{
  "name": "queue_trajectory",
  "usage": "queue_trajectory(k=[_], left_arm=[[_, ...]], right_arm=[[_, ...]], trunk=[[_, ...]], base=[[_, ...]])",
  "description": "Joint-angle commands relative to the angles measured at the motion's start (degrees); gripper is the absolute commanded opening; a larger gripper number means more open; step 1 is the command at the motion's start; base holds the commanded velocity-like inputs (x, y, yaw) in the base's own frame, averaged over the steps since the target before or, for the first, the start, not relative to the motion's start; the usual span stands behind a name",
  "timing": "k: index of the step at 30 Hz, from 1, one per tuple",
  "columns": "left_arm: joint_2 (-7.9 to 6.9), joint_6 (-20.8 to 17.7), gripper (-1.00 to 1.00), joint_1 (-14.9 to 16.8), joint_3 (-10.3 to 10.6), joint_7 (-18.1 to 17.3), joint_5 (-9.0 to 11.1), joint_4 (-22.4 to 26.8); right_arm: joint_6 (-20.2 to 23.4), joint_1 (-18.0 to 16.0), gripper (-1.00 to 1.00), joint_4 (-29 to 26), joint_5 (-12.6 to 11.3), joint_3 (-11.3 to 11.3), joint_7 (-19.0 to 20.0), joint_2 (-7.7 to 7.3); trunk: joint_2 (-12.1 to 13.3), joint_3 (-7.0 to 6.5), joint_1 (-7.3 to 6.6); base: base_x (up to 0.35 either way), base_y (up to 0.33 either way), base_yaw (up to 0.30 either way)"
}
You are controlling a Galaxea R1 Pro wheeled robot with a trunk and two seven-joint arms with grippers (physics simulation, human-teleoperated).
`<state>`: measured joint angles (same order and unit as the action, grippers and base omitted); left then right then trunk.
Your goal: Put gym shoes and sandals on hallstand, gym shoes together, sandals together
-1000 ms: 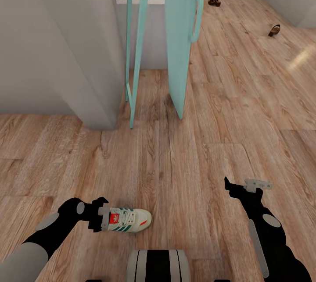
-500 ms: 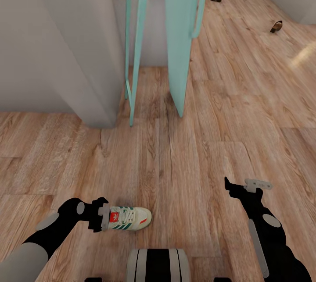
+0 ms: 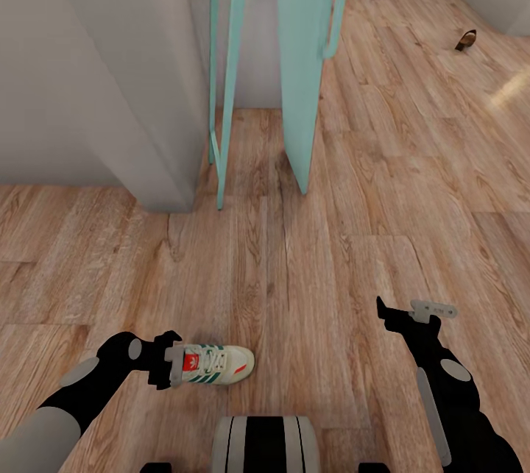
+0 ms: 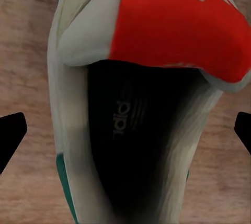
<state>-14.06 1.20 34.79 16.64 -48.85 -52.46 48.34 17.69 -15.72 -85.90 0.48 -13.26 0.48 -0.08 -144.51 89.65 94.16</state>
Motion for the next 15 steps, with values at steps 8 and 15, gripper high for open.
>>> queue_trajectory(k=[8, 15], left_arm=[[-0.34, 0.2, 1.00, 0.0, 0.1, -0.1, -0.2, 0.1], [-0.64, 0.2, 1.00, -0.1, 0.0, -0.1, -0.1, 0.0]], right_arm=[[0.3, 0.0, 1.00, -0.1, 0.1, 0.0, 0.1, 0.00], [0.3, 0.0, 1.00, -0.1, 0.1, 0.0, 0.1, 0.00]], trunk=[[0.0, 0.14, -0.01], [0.0, 0.16, -0.01]], base=[[0.000, 0.000, 0.000], [0.000, 0.000, 0.000]])
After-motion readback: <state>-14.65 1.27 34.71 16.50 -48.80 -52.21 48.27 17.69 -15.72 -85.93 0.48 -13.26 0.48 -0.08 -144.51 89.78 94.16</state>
